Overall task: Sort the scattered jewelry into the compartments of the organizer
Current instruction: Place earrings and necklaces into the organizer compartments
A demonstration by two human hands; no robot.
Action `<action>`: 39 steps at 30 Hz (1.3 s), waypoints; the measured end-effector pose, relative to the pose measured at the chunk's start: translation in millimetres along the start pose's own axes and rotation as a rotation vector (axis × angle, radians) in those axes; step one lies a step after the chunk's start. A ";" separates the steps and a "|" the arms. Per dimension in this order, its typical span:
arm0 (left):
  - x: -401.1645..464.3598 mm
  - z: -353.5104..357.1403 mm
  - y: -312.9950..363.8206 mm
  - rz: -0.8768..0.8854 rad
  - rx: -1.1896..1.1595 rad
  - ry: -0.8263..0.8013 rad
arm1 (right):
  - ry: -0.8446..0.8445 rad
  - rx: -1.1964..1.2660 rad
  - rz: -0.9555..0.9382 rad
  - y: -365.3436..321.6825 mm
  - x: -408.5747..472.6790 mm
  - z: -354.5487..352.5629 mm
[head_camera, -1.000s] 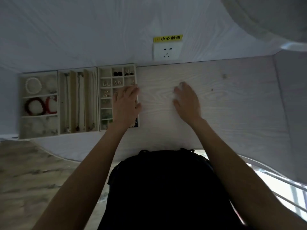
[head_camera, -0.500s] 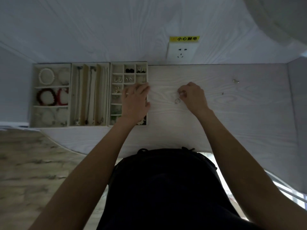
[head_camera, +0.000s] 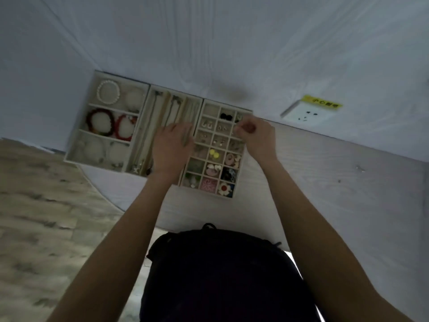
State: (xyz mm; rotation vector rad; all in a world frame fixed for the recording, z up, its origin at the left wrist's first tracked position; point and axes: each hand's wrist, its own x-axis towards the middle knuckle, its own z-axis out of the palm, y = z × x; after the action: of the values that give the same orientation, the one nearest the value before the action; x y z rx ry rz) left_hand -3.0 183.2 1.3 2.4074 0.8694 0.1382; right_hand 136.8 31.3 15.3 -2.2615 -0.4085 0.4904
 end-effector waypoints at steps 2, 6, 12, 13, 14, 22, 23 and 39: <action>4.2 -1.7 -3.9 0.003 -0.018 -0.029 | 0.007 -0.018 -0.043 -24.3 21.0 21.6; 5.8 -2.9 -2.3 0.020 -0.034 -0.039 | 0.073 -0.111 -0.014 -41.0 45.1 46.3; 8.7 4.0 -7.7 0.094 0.007 -0.089 | 0.121 -0.290 -0.123 -31.2 31.2 42.3; 9.9 4.2 -8.9 0.098 0.017 -0.096 | 0.097 -0.332 -0.156 -30.3 30.3 41.6; 10.9 5.3 -9.8 0.101 0.017 -0.103 | 0.065 -0.379 -0.181 -30.0 30.6 42.0; 12.4 6.6 -11.9 0.107 -0.001 -0.103 | -0.141 -0.745 -0.269 -39.2 40.9 54.8; 12.2 6.6 -11.9 0.112 -0.002 -0.098 | -0.149 -0.767 -0.259 -39.1 40.6 55.2; 10.9 8.3 -15.0 0.126 0.001 -0.092 | 0.086 -0.374 -0.259 -17.4 -4.1 7.8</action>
State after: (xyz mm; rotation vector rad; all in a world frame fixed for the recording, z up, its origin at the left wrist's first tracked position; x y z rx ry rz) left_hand -0.5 195.3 -14.9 2.4487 0.6768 0.0738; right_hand 127.2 45.8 24.3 -2.5241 -0.7912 0.1916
